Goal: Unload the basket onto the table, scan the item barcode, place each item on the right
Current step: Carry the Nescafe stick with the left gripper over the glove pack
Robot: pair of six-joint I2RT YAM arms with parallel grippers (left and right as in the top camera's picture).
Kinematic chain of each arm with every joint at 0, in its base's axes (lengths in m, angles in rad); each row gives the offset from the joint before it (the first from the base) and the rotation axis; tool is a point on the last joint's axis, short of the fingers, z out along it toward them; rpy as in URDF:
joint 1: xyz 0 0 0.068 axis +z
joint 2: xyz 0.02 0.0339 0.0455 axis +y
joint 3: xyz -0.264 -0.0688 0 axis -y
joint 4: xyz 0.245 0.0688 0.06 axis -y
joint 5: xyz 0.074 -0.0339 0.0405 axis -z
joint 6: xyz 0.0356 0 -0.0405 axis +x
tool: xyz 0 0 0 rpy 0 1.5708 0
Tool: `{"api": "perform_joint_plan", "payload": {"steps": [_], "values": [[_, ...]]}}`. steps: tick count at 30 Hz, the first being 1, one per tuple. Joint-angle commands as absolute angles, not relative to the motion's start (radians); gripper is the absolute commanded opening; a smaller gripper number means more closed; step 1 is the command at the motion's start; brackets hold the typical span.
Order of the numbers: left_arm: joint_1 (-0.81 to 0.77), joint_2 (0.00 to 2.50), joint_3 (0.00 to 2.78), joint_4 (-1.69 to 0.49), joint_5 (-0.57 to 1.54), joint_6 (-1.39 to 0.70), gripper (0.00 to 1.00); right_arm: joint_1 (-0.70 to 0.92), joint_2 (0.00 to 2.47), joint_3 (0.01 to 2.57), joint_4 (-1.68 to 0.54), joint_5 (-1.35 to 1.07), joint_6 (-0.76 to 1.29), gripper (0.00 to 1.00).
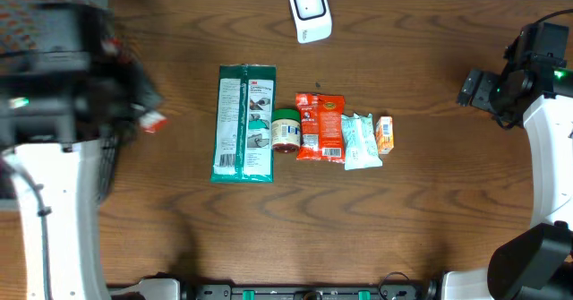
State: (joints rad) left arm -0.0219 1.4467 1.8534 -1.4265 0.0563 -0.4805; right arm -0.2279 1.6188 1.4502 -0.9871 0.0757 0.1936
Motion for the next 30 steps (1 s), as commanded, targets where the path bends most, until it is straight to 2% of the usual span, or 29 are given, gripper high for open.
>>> {"api": "perform_joint_plan", "payload": {"steps": [1,8,30], "values": [[-0.132,1.462,1.781,-1.420,0.060,-0.453,0.08,-0.228,1.616,1.459,-0.988,0.081,0.193,0.99],[-0.258,1.482,1.586,-1.303,0.060,-0.453,0.10,-0.228,1.616,1.459,-0.988,0.081,0.193,0.99],[-0.383,1.498,1.199,-0.910,0.060,-0.453,0.10,-0.228,1.616,1.459,-0.988,0.081,0.193,0.99]]}}
